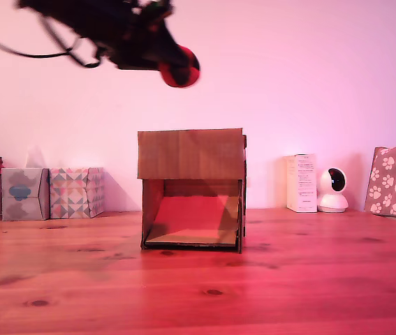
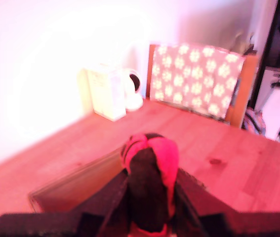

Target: Drop the footbag into the cardboard dice tower

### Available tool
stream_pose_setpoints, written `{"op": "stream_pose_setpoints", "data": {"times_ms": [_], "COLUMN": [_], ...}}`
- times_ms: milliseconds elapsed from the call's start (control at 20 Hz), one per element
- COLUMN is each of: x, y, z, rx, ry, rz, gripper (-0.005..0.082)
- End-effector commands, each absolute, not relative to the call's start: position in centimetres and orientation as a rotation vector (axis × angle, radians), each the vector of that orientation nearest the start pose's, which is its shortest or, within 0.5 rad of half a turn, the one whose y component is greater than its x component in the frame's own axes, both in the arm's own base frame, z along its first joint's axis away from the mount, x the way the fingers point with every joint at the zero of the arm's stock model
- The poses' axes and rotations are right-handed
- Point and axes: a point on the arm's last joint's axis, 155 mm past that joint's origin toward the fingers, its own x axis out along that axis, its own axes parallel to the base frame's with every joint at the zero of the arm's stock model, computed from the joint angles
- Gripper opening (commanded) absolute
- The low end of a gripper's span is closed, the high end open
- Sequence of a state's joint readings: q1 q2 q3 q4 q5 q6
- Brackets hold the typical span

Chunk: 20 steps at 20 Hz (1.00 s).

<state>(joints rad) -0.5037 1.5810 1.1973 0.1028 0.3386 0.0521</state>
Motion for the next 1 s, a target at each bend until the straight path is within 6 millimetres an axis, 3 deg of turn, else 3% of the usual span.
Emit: {"op": "stream_pose_setpoints", "data": {"times_ms": [0, 350, 550, 600, 650, 750, 800, 900, 950], "x": [42.2, 46.0, 46.5, 46.6, 46.7, 46.8, 46.8, 46.3, 45.6], "y": [-30.4, -32.4, -32.6, -32.6, -32.7, -32.8, -32.7, -32.4, -32.3], "z": [24.0, 21.1, 20.6, 20.8, 21.0, 21.7, 21.8, 22.3, 22.4], "rx": [0.079, 0.105, 0.107, 0.106, 0.105, 0.104, 0.105, 0.109, 0.112], "ry": [0.366, 0.526, 0.539, 0.531, 0.52, 0.506, 0.511, 0.538, 0.573], "rz": [-0.844, -0.832, -0.829, -0.829, -0.83, -0.831, -0.832, -0.827, -0.828], "gripper": [0.0165, 0.0165, 0.0167, 0.0194, 0.0292, 0.0617, 0.0693, 0.0674, 0.0625]}}
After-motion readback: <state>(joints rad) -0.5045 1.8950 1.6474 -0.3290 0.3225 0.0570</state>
